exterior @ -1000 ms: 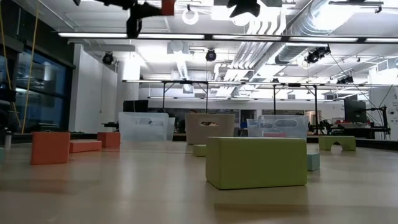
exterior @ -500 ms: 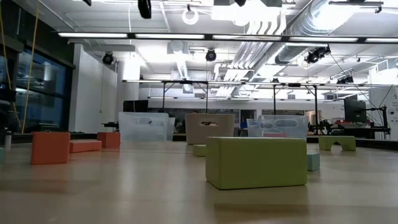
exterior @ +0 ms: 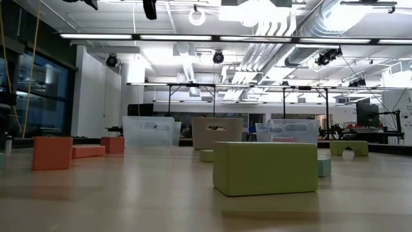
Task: Sort & place blocks by color
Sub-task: Put the orange block into the right transparent bin, then put the green block into the blue bin
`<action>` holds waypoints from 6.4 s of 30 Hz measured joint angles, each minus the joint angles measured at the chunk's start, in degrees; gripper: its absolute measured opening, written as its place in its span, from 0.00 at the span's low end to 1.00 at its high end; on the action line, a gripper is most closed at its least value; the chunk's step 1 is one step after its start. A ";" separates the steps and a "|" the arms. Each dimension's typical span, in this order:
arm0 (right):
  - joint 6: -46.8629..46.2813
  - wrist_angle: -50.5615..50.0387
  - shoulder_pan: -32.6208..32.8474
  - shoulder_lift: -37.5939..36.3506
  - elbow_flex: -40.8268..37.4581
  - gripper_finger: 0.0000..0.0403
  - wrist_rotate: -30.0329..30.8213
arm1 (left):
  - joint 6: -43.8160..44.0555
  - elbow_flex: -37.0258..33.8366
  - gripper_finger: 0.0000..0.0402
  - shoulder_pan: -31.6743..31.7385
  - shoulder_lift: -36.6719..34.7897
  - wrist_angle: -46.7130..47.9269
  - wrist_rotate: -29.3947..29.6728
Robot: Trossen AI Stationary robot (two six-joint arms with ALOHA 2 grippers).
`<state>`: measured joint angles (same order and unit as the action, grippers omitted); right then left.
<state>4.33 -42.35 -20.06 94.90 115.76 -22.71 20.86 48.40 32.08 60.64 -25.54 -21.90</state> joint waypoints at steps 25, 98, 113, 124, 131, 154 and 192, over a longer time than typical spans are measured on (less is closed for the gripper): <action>-5.80 -1.67 2.10 5.21 -0.13 0.46 2.32 | 0.13 0.00 0.21 -0.02 1.62 -0.22 -3.04; -17.37 9.00 5.12 9.02 -0.11 0.28 2.80 | -1.57 -0.02 0.44 -0.37 1.62 0.27 -3.01; -14.33 -6.66 4.77 8.45 -0.11 0.28 12.41 | 0.07 -0.02 0.56 3.22 1.25 0.10 -2.97; -11.91 -27.24 1.24 8.45 -0.11 0.28 28.26 | -0.02 -0.02 0.56 4.07 1.25 0.85 -3.13; -11.33 -32.03 -3.12 8.39 -2.25 0.28 34.57 | -0.02 -0.02 0.56 4.07 1.25 0.89 -3.13; -8.80 -15.03 -23.26 8.39 -31.34 0.28 26.66 | 0.04 -0.02 0.56 4.07 1.30 7.07 -3.02; -5.55 -17.58 -29.16 8.09 -30.59 0.57 21.12 | 0.11 -0.02 0.56 4.02 1.30 8.21 -3.06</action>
<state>-1.22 -59.93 -49.21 102.99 85.17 -1.58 20.97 48.38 36.10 61.93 -17.33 -24.97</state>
